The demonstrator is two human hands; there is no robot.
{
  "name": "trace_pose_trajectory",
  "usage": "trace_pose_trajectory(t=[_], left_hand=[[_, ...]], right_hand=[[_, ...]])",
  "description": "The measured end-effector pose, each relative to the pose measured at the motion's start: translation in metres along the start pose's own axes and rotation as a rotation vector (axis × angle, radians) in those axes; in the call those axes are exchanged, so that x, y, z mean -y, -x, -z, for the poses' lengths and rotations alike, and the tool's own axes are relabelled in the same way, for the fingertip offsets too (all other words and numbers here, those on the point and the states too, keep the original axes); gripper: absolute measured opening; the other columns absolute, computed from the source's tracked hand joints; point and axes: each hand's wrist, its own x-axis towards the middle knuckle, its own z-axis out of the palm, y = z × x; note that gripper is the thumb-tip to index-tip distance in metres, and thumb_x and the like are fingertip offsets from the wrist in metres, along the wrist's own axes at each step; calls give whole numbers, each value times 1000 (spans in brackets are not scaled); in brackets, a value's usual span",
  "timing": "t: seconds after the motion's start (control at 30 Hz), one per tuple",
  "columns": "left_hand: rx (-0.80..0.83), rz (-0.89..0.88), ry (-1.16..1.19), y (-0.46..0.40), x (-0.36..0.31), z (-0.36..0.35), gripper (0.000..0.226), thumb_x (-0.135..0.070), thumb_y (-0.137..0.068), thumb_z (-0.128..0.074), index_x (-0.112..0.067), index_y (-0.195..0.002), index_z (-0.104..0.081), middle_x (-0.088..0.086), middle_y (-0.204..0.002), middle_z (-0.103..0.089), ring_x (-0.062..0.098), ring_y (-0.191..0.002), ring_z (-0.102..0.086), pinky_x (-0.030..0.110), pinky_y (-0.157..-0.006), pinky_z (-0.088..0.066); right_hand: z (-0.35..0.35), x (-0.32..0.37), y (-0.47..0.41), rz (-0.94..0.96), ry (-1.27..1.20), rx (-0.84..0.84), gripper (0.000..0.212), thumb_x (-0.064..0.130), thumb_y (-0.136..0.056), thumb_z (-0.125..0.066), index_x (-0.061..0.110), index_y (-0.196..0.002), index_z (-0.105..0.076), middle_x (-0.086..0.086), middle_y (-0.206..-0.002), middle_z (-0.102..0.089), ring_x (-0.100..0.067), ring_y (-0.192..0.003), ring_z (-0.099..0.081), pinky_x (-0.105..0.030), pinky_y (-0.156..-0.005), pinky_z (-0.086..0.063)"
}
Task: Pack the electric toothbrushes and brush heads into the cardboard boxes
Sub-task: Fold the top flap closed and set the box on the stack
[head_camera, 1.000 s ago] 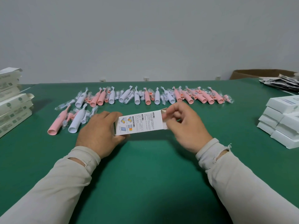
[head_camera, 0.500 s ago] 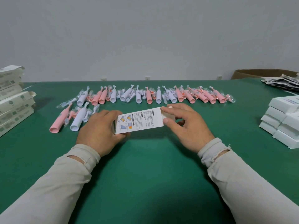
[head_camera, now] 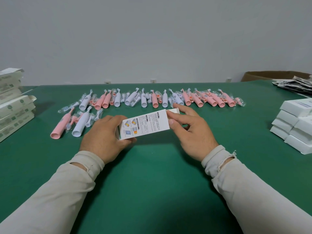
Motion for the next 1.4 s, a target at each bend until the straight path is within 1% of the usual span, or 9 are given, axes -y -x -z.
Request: trace_pose_trajectory(t=[0.03, 0.13, 0.17, 0.27, 0.4, 0.53, 0.7, 0.97, 1.4], left_hand=[[2, 3, 0, 0, 0, 0, 52, -55, -73, -77, -40, -118, -56, -14, -97, -52, 15, -95, -48, 39, -81, -48], [1, 6, -5, 0, -1, 1, 52, -56, -75, -76, -40, -120, -56, -13, -97, -52, 15, -95, -48, 40, -82, -49], [1, 8, -8, 0, -1, 1, 52, -56, -75, -75, -41, -120, -56, -13, -98, -52, 15, -95, -48, 40, -82, -49], [7, 14, -14, -1, -2, 1, 52, -57, -75, -75, -41, -120, -55, -13, -100, -53, 16, -97, -49, 41, -83, -49], [1, 10, -11, -1, -2, 1, 52, -56, -75, -75, -40, -120, -55, -11, -105, -56, 16, -100, -50, 41, -84, -49], [1, 7, -18, -2, -2, 1, 52, -56, -75, -75, -39, -120, -55, -11, -102, -55, 16, -99, -50, 42, -83, -49], [-1, 10, -10, -1, -2, 1, 53, -55, -75, -76, -39, -121, -56, -9, -106, -57, 18, -101, -51, 42, -84, -49], [-11, 2, -21, -1, -3, 2, 52, -56, -75, -75, -40, -121, -56, -11, -104, -56, 17, -100, -51, 43, -82, -50], [-4, 6, -46, -1, -3, 3, 54, -58, -75, -74, -40, -121, -55, -11, -107, -57, 17, -104, -51, 43, -83, -50]], right_hand=[[0, 0, 0, -11, -29, 4, 29, 21, -98, -60, 30, -123, -70, 10, -145, -49, 9, -128, -42, -8, -99, -37], [-4, 4, 0, -50, -195, -31, 27, 15, -96, -63, 37, -109, -72, 5, -137, -55, -11, -123, -55, -33, -102, -49], [-5, 4, 0, -31, -202, -62, 28, 14, -95, -65, 40, -104, -72, 5, -131, -59, -14, -118, -59, -31, -98, -51], [-5, 7, 3, 64, -112, -130, 26, 15, -93, -67, 38, -102, -72, 15, -113, -67, -5, -101, -62, -8, -79, -45], [-5, 8, 3, 68, -123, -152, 37, 22, -90, -67, 52, -108, -56, 27, -103, -66, 0, -90, -60, -11, -69, -46], [-6, 7, 0, -17, -281, -176, 35, 25, -87, -72, 44, -111, -56, 18, -102, -71, 2, -87, -63, -15, -75, -50], [-6, 4, -2, -94, -352, -196, 20, 20, -89, -74, 28, -105, -69, 4, -100, -75, -14, -92, -69, -44, -87, -58], [-7, 3, -3, -200, -481, -129, 14, 14, -86, -76, 20, -87, -63, 11, -76, -69, -9, -69, -61, -24, -59, -50], [-4, 4, -3, -201, -428, -138, 13, 16, -87, -76, 21, -75, -73, 5, -73, -71, -9, -69, -63, -22, -58, -52]])
